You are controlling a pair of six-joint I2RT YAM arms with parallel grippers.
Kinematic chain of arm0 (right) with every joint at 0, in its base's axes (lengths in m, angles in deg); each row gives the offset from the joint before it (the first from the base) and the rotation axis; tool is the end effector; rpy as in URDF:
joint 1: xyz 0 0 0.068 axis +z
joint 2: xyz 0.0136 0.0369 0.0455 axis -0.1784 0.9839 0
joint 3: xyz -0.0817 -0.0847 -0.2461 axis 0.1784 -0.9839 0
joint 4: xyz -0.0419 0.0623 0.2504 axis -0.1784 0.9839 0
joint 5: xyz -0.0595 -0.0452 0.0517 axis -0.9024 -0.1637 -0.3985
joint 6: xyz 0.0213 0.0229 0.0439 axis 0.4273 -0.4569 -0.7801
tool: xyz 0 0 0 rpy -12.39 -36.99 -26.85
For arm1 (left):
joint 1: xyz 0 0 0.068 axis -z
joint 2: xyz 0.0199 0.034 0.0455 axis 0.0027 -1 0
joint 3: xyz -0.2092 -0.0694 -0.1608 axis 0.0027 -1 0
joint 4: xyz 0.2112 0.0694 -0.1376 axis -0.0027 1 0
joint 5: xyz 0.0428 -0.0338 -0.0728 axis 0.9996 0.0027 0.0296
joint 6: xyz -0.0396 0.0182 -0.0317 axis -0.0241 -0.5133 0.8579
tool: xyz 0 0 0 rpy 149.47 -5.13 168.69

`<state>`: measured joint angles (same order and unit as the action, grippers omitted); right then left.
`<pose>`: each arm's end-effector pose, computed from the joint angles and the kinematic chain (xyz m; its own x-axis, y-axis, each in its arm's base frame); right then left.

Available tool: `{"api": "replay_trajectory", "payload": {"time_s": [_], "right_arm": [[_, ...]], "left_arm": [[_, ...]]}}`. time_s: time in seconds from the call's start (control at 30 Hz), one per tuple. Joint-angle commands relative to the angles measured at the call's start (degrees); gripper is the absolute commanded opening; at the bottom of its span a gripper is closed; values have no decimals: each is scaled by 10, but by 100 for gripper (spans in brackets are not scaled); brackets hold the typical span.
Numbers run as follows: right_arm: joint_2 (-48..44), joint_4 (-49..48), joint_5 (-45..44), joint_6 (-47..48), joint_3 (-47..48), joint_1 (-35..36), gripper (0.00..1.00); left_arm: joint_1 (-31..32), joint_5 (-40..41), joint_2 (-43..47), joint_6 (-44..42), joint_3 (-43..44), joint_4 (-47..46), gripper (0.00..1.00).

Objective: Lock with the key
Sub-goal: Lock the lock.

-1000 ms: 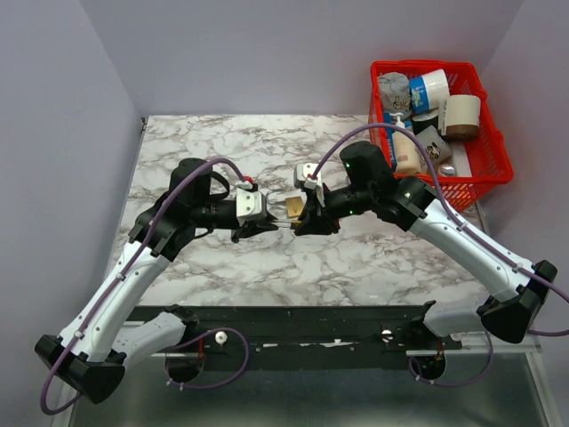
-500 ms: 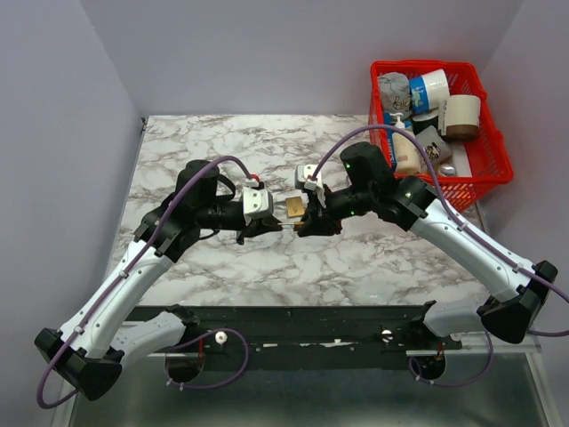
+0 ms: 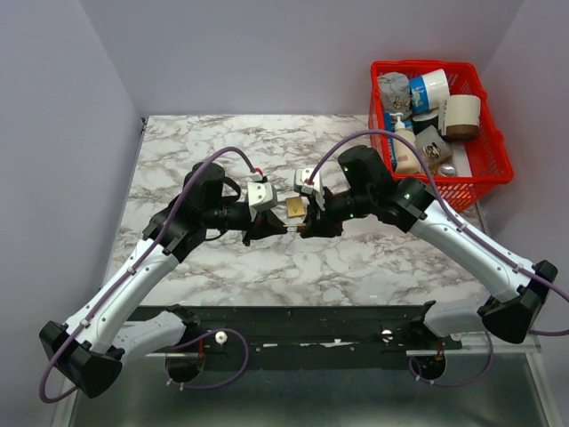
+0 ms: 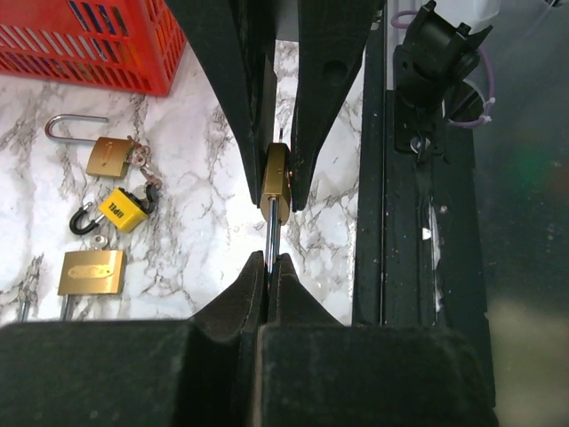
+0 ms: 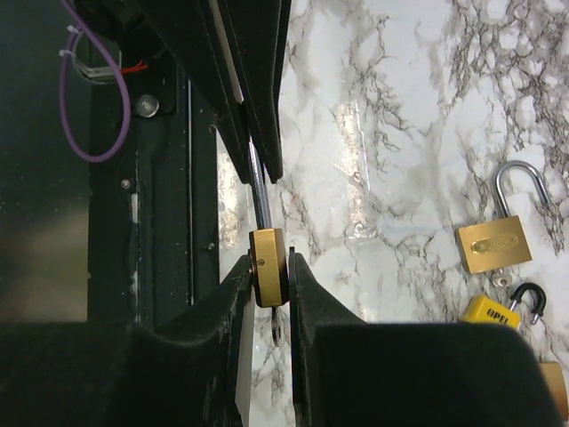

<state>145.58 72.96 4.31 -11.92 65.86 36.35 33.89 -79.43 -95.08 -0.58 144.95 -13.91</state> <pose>0.1772 0.2182 0.3799 -0.0543 -0.5102 -0.8584 -0.9985 0.0302 0.0452 0.1587 -0.1380 0.3688 -0.1103 0.2650 -0.9579 0.9903 0.1113 -0.0833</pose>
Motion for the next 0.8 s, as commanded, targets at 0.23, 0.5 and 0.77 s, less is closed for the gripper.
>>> {"api": "replay_trajectory", "payload": {"time_s": [0.23,0.5,0.77], "right_arm": [[9,-135,39,-36,9,36,1],[27,-139,43,-42,23,44,1],[8,-141,18,-103,-6,7,1]], "left_arm": [[29,-23,-12,92,-26,-182,0],[36,-11,-18,114,-31,-208,0],[-55,-34,19,129,-33,-156,1]]}}
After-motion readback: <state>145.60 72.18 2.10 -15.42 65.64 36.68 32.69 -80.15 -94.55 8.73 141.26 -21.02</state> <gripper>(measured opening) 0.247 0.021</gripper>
